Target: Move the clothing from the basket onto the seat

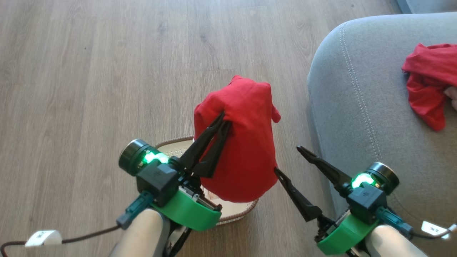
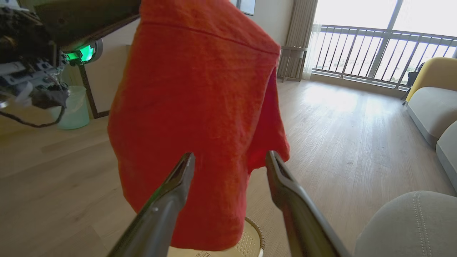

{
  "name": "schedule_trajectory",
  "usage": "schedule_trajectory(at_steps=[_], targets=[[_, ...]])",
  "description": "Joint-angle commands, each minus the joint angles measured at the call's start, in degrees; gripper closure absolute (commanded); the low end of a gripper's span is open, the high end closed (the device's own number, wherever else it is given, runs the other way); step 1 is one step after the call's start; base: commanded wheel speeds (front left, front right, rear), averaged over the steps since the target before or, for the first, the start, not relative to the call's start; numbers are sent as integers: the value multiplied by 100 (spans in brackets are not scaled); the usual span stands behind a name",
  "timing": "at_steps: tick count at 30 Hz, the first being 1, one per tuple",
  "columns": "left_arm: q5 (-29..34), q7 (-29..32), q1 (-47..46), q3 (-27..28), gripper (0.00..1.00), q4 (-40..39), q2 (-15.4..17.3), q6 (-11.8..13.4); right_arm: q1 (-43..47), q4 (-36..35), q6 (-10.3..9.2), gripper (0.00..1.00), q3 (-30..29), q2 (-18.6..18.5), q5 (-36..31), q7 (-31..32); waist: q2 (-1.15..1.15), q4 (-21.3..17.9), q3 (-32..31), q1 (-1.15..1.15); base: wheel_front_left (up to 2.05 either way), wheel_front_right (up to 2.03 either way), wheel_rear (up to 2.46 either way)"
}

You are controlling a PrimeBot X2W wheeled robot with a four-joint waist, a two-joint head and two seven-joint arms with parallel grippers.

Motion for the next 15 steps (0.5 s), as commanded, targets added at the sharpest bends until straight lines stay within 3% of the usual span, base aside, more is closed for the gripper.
schedule_trajectory(at_steps=[1, 15], targets=[[128, -53, -269, 132, 100, -201, 23, -16, -246, -204, -1, 0, 111, -105, -75, 4, 0, 0, -2, 0, 0, 0, 0], [202, -53, -269, -362, 100, -201, 22, -35, -738, 251, -1, 0, 443, 32, -388, 4, 0, 118, -50, 0, 0, 0, 0]])
